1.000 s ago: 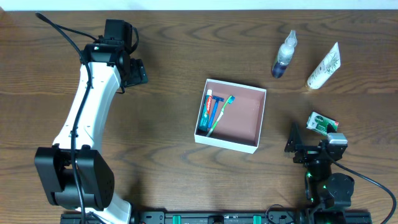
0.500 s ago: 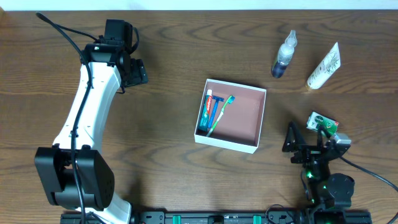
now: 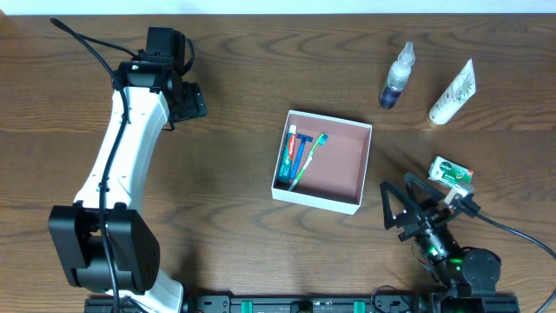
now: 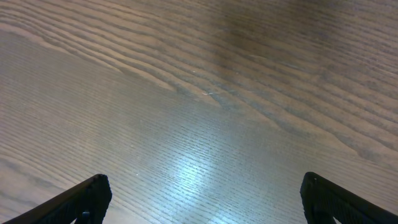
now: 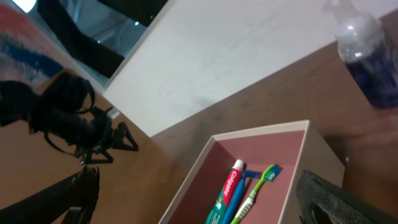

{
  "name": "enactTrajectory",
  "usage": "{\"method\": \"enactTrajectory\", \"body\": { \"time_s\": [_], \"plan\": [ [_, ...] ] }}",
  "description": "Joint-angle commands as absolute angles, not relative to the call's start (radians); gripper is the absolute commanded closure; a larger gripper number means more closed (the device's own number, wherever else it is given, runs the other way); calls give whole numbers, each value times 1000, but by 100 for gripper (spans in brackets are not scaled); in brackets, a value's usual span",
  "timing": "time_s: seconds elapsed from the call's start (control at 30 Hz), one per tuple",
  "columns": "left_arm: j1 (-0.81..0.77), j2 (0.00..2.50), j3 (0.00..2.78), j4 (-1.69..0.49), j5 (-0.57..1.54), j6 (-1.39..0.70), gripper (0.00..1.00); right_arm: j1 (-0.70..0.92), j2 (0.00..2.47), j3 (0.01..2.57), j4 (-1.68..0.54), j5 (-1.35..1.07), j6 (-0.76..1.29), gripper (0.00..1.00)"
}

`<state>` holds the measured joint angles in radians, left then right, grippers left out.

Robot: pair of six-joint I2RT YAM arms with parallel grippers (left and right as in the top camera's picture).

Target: Pack container

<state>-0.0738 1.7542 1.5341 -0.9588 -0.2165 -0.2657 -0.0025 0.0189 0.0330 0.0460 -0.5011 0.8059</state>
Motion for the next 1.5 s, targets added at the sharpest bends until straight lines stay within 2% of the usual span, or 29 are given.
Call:
{"method": "enactTrajectory", "body": {
  "time_s": [0.0,0.2,0.33,0.57,0.8,1.0,1.17,1.2,1.27,1.33,1.47],
  "plan": [
    [-70,1745,1553,-961,-228,-276,2,-1,65,143,20,-501,717,1],
    [-70,1745,1553,-960,-228,-276,2,3,348,391,-137,-498,487,1],
    [-70,1745,1553,-960,-228,-275,2,30,606,632,-363,-472,326,1],
    [-70,1745,1553,-961,-228,-275,2,156,1040,1023,-800,-260,241,1],
    [-70,1745,1553,-961,-228,-275,2,252,1333,1221,-1045,-15,242,1],
    [-70,1745,1553,-961,-228,-275,2,255,1443,1223,-1039,-147,247,1],
    [-70,1745,1553,-961,-228,-276,2,256,1523,1222,-1002,-150,301,1],
    [-70,1745,1553,-961,-228,-276,2,257,1543,1222,-1002,-149,312,2],
    [-70,1745,1553,-961,-228,-276,2,257,1579,1222,-1003,-147,315,12],
    [-70,1745,1553,-961,-228,-276,2,257,1616,1222,-1003,-146,324,17],
    [-70,1745,1553,-961,-228,-276,2,257,1684,1222,-1006,-147,344,15]
  ]
}}
